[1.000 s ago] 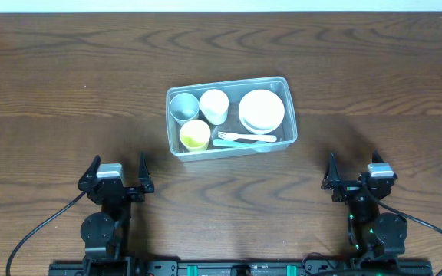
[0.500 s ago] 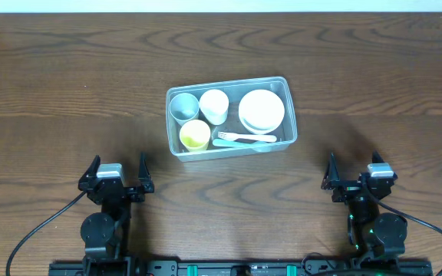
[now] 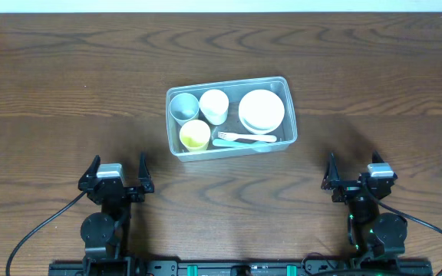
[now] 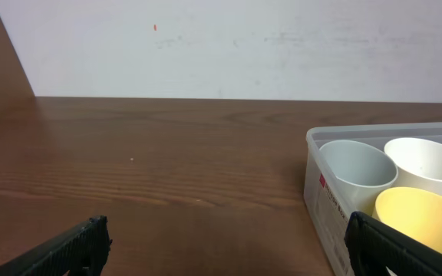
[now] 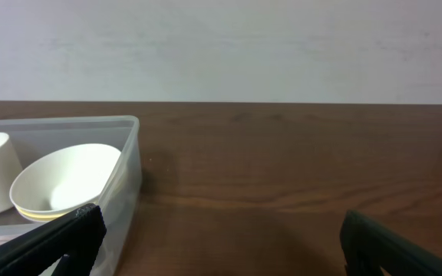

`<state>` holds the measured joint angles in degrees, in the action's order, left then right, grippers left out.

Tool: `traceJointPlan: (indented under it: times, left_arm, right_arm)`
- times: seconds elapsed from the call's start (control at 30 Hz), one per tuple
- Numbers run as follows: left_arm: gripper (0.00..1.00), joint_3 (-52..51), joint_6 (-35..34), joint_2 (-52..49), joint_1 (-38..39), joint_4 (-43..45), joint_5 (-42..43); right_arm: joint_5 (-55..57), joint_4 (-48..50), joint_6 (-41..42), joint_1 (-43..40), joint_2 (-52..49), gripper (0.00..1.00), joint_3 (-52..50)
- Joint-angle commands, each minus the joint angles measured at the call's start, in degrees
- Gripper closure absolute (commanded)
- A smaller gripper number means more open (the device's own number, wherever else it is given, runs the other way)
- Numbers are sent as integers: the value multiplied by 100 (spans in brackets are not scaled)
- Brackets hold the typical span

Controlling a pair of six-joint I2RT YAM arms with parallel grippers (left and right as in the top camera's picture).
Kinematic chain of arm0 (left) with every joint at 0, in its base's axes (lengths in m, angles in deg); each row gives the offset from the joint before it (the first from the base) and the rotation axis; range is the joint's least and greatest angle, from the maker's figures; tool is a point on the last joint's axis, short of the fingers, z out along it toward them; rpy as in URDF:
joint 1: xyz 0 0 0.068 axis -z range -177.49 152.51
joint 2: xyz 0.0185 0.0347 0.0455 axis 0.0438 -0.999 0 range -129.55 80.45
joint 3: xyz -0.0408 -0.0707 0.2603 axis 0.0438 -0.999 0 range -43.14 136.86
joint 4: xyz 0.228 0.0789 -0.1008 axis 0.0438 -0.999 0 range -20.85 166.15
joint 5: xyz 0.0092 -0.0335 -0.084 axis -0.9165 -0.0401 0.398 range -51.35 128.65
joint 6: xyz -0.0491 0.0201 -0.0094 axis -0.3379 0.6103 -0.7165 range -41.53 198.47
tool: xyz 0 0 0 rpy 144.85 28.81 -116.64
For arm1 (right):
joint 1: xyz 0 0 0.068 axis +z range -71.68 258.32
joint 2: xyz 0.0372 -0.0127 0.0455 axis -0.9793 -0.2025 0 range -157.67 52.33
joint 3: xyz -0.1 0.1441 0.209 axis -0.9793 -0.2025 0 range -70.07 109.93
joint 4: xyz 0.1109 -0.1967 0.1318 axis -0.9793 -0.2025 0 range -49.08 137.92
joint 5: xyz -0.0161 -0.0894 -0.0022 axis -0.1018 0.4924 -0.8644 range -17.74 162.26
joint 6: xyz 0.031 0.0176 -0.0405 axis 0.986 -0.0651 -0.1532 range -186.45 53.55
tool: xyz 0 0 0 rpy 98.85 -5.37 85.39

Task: Pack container

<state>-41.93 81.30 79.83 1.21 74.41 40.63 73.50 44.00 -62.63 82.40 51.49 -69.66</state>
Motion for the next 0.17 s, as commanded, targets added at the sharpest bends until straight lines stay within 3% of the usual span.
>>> traceJointPlan:
  times: [0.0,0.13]
  left_arm:
    - [2,-96,-7,39,-24,-225,-118]
    - [2,-96,-7,39,-24,-227,-118]
  right_arm:
    - [-20,-24,-70,44,24,1,-9]
    - [-20,-24,-70,44,24,1,-9]
